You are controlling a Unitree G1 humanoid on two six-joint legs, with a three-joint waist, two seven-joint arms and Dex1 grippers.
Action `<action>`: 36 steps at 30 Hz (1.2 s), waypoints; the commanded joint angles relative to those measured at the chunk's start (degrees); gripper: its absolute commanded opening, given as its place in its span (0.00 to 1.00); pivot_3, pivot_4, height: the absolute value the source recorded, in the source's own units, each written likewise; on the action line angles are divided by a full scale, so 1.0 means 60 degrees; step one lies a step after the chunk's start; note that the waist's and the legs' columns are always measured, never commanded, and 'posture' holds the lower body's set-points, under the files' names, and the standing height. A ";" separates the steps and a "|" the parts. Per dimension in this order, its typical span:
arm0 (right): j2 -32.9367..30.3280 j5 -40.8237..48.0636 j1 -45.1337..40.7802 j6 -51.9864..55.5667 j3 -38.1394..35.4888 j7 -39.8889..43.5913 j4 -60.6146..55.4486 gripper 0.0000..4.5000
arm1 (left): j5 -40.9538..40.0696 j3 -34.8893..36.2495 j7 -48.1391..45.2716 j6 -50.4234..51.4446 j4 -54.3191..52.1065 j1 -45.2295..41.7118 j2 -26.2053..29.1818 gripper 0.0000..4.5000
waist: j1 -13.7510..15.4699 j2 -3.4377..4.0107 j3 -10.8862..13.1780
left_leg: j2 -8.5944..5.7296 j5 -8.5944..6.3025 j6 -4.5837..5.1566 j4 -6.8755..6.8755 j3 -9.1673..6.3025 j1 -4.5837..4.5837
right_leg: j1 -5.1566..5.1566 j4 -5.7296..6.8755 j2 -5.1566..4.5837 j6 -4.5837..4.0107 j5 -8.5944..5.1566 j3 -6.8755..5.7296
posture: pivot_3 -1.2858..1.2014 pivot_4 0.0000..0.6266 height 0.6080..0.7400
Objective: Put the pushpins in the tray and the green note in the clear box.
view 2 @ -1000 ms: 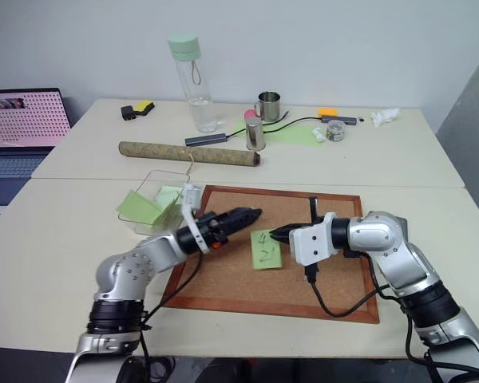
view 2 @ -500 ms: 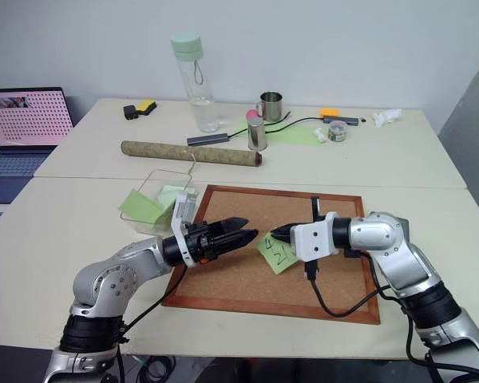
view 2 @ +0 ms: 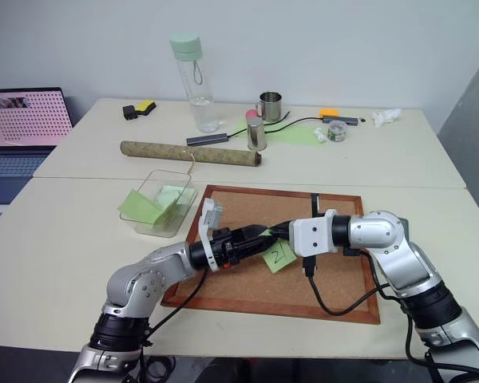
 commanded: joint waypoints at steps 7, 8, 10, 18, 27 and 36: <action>0.0062 0.0234 -0.0059 0.0183 -0.0279 -0.0075 -0.0515 0.00 | -0.0223 0.0024 -0.0390 0.0092 -0.0352 -0.0224 0.0042 0.32 | -0.0003 0.0000 0.0000 | -0.0001 0.0000 0.0000 0.0000 0.0000 0.0000 | 0.0000 0.0000 0.0000 0.0000 0.0000 0.0001 | 0.52 0.24 1.00; 0.0072 0.0233 -0.0048 0.0203 -0.0278 -0.0087 -0.0532 0.00 | -0.0222 0.0021 -0.0402 0.0108 -0.0374 -0.0218 0.0048 0.30 | -0.0002 0.0000 0.0000 | 0.0000 0.0000 0.0000 0.0001 0.0000 0.0000 | 0.0000 0.0001 0.0000 0.0000 0.0000 0.0001 | 0.52 0.24 1.00; 0.0105 0.0237 -0.0036 0.0255 -0.0270 -0.0115 -0.0568 0.00 | -0.0215 0.0007 -0.0415 0.0142 -0.0427 -0.0198 0.0060 0.22 | -0.0003 0.0000 0.0000 | 0.0000 0.0000 0.0000 0.0000 0.0000 0.0001 | 0.0000 0.0001 0.0000 0.0000 0.0000 0.0000 | 0.52 0.24 1.00; 0.0212 0.0292 -0.0127 0.0450 -0.0327 -0.0109 -0.0612 0.00 | -0.0046 -0.0110 -0.0394 0.0117 -0.0487 -0.0132 0.0094 0.00 | -0.0004 0.0000 0.0000 | -0.0001 0.0000 0.0000 0.0001 0.0000 0.0000 | 0.0000 0.0001 0.0000 0.0000 0.0000 0.0001 | 0.52 0.24 1.00; 0.0451 0.2096 -0.0039 0.2974 -0.1182 -0.0298 -0.1701 0.00 | 0.0246 -0.0098 -0.0036 -0.0041 -0.0109 -0.0089 -0.0112 0.00 | 0.0001 0.0000 0.0000 | 0.0000 0.0000 0.0000 0.0001 -0.0003 0.0000 | 0.0000 0.0001 0.0000 0.0000 0.0000 0.0001 | 0.52 0.24 1.00; -0.0992 0.3074 0.0758 0.5588 -0.3706 -0.1105 -0.1602 0.00 | 0.0385 0.0018 0.0250 -0.0226 -0.0158 0.0025 -0.0241 0.00 | 0.0083 0.0000 -0.0001 | -0.0002 -0.0006 0.0010 0.0004 -0.0006 -0.0009 | 0.0000 -0.0001 -0.0001 0.0000 0.0000 -0.0001 | 0.52 0.24 1.00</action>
